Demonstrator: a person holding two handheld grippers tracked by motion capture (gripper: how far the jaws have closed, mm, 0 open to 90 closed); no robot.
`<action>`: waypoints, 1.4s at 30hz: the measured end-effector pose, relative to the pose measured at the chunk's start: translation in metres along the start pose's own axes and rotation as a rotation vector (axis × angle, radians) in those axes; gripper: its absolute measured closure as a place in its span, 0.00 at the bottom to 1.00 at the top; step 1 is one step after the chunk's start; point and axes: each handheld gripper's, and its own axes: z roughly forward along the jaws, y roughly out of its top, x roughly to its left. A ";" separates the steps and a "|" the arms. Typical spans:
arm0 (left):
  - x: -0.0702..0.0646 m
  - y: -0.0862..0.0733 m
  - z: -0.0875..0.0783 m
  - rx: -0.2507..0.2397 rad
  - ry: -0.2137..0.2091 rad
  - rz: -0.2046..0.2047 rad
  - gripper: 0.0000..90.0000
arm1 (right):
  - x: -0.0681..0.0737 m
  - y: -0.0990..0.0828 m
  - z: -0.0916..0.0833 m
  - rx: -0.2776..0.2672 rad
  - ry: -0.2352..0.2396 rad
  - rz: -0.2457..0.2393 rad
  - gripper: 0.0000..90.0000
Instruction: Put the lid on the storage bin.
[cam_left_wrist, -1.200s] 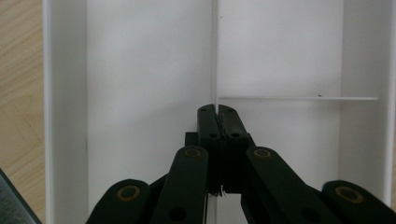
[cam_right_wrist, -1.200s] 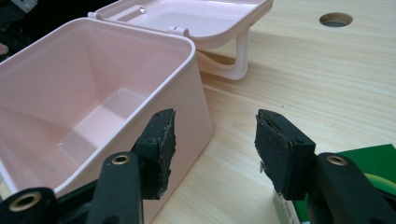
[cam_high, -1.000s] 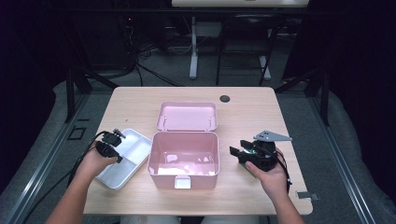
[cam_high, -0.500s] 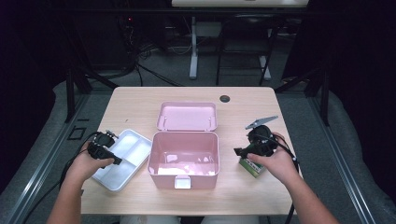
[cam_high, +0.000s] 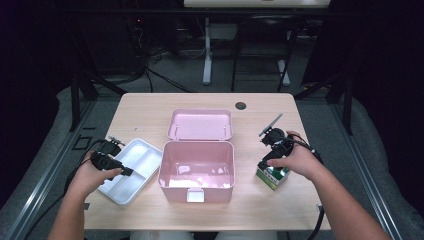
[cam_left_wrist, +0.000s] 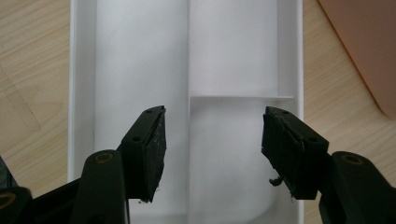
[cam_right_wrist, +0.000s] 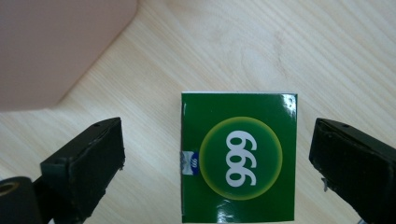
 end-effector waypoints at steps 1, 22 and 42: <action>0.001 0.000 0.000 0.005 -0.002 0.008 0.44 | -0.001 0.001 0.001 0.010 0.000 -0.007 0.03; 0.006 -0.002 -0.004 -0.011 -0.023 -0.013 0.44 | -0.020 0.001 0.022 0.166 0.010 -0.021 0.09; 0.007 -0.003 -0.004 -0.008 -0.034 -0.006 0.44 | -0.027 -0.008 0.038 0.183 0.058 0.008 0.14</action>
